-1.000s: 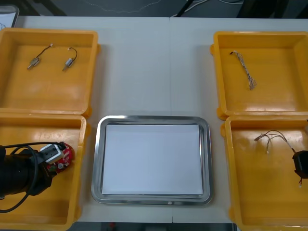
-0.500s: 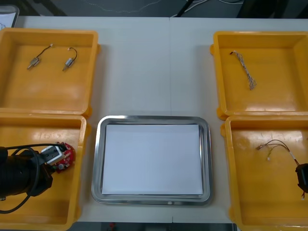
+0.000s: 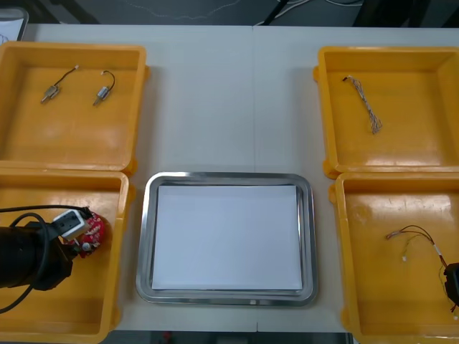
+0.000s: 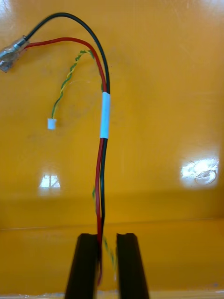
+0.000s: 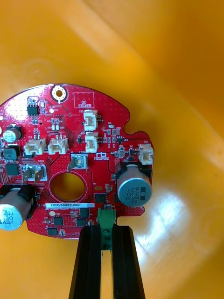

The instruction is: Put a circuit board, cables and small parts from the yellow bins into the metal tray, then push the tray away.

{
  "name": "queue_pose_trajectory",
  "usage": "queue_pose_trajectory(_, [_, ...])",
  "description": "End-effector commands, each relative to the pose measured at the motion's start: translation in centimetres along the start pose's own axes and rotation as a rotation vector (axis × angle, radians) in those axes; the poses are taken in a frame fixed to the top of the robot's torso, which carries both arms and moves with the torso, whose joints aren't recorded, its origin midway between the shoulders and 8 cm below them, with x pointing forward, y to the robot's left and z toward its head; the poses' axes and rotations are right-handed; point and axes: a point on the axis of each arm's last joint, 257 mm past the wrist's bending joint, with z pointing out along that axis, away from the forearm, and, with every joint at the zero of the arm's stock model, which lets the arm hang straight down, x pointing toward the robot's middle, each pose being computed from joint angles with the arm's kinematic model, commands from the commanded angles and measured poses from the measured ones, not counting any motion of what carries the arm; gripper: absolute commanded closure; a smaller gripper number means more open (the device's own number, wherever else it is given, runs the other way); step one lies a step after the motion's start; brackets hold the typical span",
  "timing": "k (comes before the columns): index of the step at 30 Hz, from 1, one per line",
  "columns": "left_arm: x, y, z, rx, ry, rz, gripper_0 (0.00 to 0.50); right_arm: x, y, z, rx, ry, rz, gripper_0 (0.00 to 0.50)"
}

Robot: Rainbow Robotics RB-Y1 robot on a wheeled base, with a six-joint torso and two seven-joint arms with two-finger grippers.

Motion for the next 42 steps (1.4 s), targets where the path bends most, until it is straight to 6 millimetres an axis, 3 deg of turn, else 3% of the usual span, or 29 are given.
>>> queue_pose_trajectory(1, [-1.1, 3.0, -2.7, -0.034, -0.022, -0.107, 0.500, 0.4, -0.5, -0.6, 0.011, -0.017, 0.013, 0.026])
queue_pose_trajectory(2, [-1.0, 3.4, -3.7, -0.030, -0.012, -0.118, 0.500, 0.4, -0.6, -0.6, 0.012, -0.016, 0.019, 0.000])
queue_pose_trajectory(8, [-1.5, 4.4, -7.4, -0.023, 0.017, -0.181, 0.500, -0.5, -0.3, -0.9, 0.004, -0.031, 0.016, 0.000])
queue_pose_trajectory(11, [-2.7, 4.4, -9.2, -0.035, 0.023, -0.224, 0.500, -1.6, -0.1, -1.3, 0.004, -0.052, 0.009, 0.000])
queue_pose_trajectory(18, [-5.5, 3.9, -11.5, -0.044, 0.021, -0.346, 0.500, -4.5, 0.5, -1.5, -0.018, -0.083, -0.014, 0.000])
queue_pose_trajectory(28, [-9.2, 1.4, -12.6, -0.024, 0.012, -0.457, 0.500, -7.8, 0.3, -1.1, -0.035, -0.096, -0.032, 0.000])
queue_pose_trajectory(29, [-10.3, 0.7, -12.7, -0.017, 0.004, -0.482, 0.500, -8.4, -0.2, -1.0, -0.028, -0.099, -0.034, 0.000])
queue_pose_trajectory(34, [-13.0, -1.8, -12.6, 0.009, -0.026, -0.535, 0.500, -9.4, -1.2, -0.4, -0.014, -0.106, -0.037, 0.000])
queue_pose_trajectory(42, [-15.0, -4.6, -11.4, -0.009, -0.038, -0.589, 0.500, -10.0, -2.8, 1.1, 0.013, -0.104, -0.044, 0.000])
